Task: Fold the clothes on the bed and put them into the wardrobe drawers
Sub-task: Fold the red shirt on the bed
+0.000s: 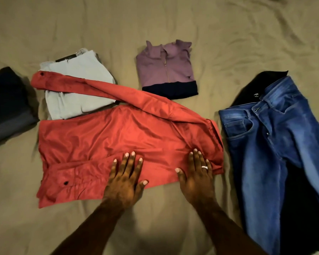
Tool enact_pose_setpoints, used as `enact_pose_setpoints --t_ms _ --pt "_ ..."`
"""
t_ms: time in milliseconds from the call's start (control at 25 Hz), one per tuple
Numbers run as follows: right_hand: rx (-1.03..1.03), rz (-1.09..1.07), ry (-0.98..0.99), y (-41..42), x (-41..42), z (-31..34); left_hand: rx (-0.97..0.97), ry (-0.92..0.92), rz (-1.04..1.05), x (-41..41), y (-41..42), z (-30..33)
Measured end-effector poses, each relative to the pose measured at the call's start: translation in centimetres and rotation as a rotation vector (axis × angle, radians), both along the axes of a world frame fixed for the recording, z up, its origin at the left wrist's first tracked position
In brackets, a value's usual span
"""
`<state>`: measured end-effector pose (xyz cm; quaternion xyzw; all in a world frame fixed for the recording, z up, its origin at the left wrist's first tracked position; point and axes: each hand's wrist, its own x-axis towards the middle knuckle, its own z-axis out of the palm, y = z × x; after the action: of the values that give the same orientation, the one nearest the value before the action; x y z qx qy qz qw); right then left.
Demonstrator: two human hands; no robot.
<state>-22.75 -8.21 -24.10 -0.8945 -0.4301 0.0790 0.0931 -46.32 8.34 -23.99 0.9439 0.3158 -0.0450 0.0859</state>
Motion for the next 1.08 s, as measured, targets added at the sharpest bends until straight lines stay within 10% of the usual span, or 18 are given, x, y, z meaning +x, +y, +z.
enact_pose_setpoints --t_ms 360,640,1080 --pt "0.176 0.181 0.139 13.5 2.2 5.4 -0.043 -0.158 0.302 0.5 7.6 4.0" --pt "0.299 0.101 0.565 25.5 -1.4 5.0 -0.617 -0.658 1.112 2.2 23.4 5.0" --pt "0.355 -0.16 0.889 39.4 -6.0 3.3 -1.039 -1.19 1.452 3.9 35.2 6.7"
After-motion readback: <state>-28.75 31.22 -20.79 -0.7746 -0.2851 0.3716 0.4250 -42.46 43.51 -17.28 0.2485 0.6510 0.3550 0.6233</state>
